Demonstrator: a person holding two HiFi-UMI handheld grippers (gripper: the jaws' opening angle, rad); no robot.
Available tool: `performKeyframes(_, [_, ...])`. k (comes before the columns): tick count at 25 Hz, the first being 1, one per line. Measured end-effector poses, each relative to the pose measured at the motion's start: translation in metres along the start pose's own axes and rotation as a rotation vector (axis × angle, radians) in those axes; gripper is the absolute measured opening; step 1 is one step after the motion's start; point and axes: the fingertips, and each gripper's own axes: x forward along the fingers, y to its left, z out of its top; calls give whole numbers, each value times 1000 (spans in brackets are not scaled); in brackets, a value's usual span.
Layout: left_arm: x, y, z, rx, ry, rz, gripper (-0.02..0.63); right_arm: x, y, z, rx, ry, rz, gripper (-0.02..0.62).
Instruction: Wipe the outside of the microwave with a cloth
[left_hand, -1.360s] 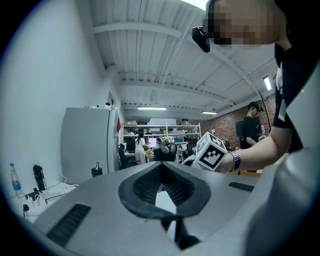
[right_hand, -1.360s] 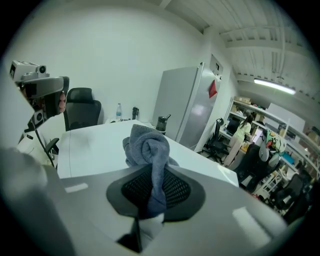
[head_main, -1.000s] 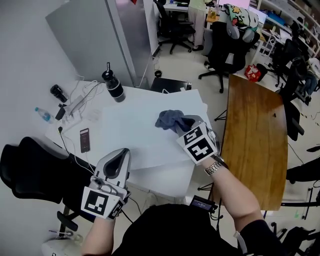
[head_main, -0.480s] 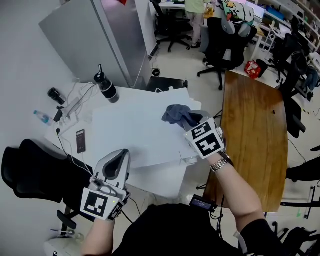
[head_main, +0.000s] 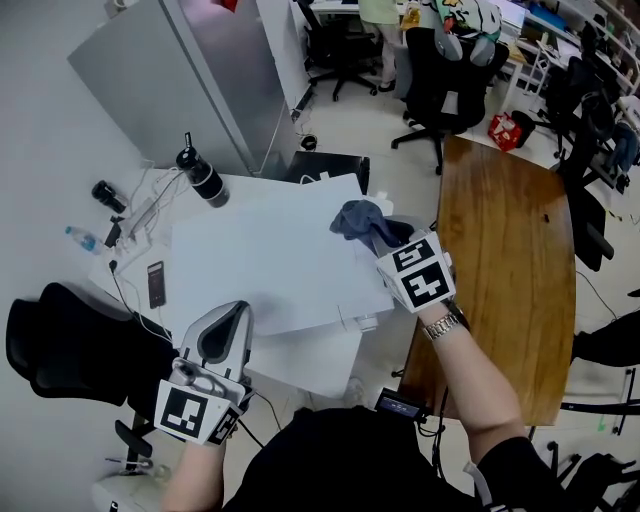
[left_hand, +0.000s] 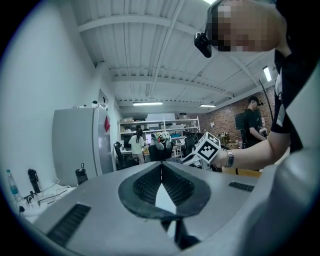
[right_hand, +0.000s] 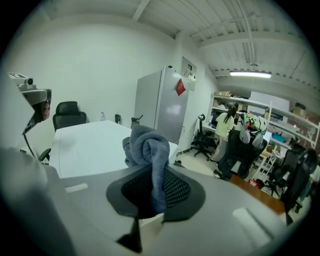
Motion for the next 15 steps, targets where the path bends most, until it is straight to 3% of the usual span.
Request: performKeyframes(15, [5, -13, -5, 19, 42, 33, 5, 15, -28, -52, 204, -37, 18, 49])
